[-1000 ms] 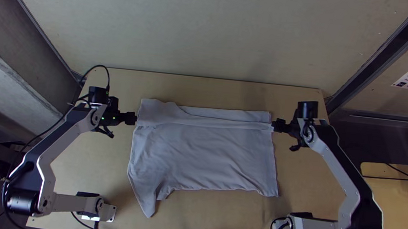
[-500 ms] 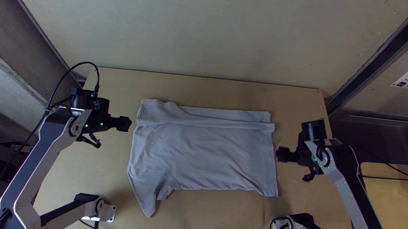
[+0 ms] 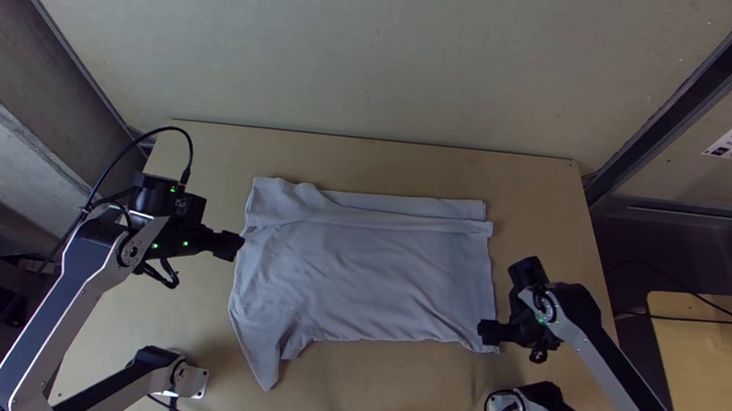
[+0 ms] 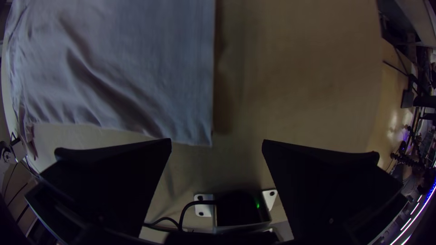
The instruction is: Fold the t-shirt
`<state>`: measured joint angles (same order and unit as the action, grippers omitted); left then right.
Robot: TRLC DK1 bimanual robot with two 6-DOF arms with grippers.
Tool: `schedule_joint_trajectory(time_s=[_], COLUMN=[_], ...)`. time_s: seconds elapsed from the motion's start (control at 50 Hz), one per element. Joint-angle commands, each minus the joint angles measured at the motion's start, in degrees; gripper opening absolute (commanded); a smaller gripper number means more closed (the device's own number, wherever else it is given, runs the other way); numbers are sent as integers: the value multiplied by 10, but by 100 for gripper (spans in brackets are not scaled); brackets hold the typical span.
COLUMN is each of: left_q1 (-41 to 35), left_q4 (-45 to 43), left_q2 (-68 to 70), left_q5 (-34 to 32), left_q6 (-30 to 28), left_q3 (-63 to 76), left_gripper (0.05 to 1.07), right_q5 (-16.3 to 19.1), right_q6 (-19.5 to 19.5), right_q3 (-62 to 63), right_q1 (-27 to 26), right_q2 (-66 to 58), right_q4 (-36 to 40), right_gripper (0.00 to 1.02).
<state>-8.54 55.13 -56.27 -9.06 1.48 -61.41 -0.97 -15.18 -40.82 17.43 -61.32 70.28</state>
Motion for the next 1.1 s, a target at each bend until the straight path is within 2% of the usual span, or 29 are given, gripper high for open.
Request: schedule_joint_trajectory(time_s=[0.0,0.16,0.28,0.36,0.42,0.5,0.56,0.8,0.86,1.08], left_q1=[-10,-10,-9,-7,-6,-5,-8,-65,-92,-212], left_q4=[10,10,10,11,16,35,65,205,228,235], left_q2=[17,18,19,20,21,21,21,24,24,6], left_q5=[-7,-7,-7,-7,-7,-7,-7,-21,-22,-18], left_q6=[3,5,11,12,12,12,12,14,31,83], left_q3=[10,16,17,18,19,17,16,23,39,136], left_gripper=[102,102,102,102,102,101,101,102,102,102], right_q5=[14,30,31,40,42,49,49,48,48,48], right_q6=[-16,-16,-16,-16,-16,-13,-12,-15,-15,-15], right_q3=[25,45,54,60,60,58,56,52,49,38], right_q1=[12,12,9,11,12,16,25,42,39,39], right_q2=[-24,-55,-84,-110,-128,-135,-122,-91,-91,-90], right_q4=[-13,-57,-90,-90,-90,-97,-117,-132,-132,-132], right_gripper=[90,80,51,50,43,24,2,2,2,2])
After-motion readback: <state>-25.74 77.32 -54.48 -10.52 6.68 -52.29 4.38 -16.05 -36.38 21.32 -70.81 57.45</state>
